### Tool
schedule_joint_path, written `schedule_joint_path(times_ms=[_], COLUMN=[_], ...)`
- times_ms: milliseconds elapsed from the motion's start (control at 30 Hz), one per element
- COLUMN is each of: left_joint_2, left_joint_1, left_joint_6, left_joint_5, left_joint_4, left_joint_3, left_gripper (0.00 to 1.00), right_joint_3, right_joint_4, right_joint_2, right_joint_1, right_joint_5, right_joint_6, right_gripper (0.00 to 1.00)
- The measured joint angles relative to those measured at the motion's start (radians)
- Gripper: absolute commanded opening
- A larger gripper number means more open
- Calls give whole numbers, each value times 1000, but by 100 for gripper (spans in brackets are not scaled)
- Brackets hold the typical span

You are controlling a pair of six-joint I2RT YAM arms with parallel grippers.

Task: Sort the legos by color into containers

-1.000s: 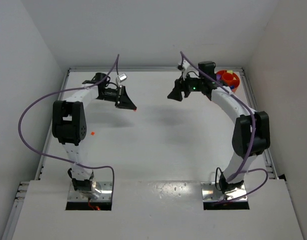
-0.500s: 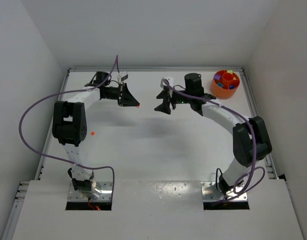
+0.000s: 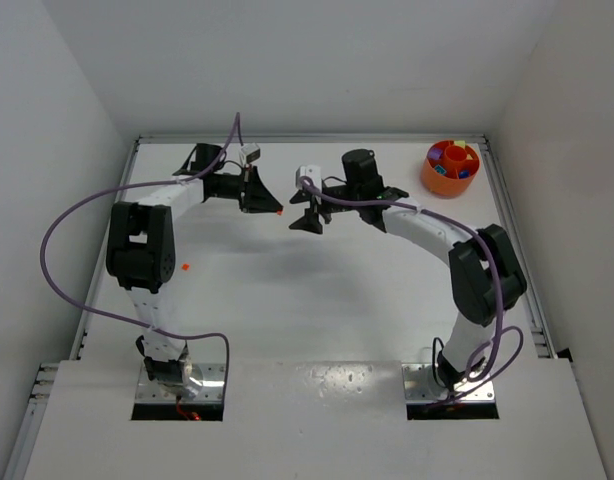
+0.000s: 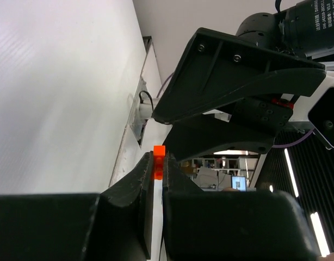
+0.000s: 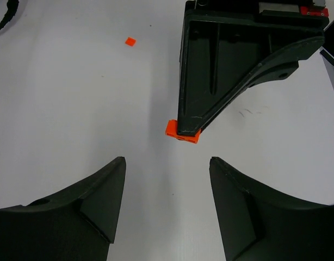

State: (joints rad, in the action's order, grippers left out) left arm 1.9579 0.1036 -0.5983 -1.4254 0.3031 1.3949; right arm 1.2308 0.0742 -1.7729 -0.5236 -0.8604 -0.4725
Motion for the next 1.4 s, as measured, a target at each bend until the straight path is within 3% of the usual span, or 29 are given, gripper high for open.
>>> schedule_joint_path(times_ms=[300, 1133, 1200, 1267, 1400], left_joint_2=[0, 0, 0, 0, -4], left_joint_1=[11, 19, 19, 19, 16], left_joint_6=[-9, -8, -8, -5, 14], left_joint_5=[-1, 12, 16, 18, 34], left_joint_4=[-6, -13, -13, -14, -16], left_joint_3=[0, 0, 0, 0, 1], left_gripper=[0, 0, 10, 29, 41], right_joint_3=[19, 36, 36, 36, 34], right_joint_4=[46, 128, 128, 127, 119], right_joint_2=[-29, -70, -71, -71, -68], right_joint_1=[-5, -18, -18, -18, -13], right_joint_5=[10, 21, 23, 27, 66], right_joint_6=[71, 208, 208, 208, 209], right_gripper=[64, 23, 20, 15, 9])
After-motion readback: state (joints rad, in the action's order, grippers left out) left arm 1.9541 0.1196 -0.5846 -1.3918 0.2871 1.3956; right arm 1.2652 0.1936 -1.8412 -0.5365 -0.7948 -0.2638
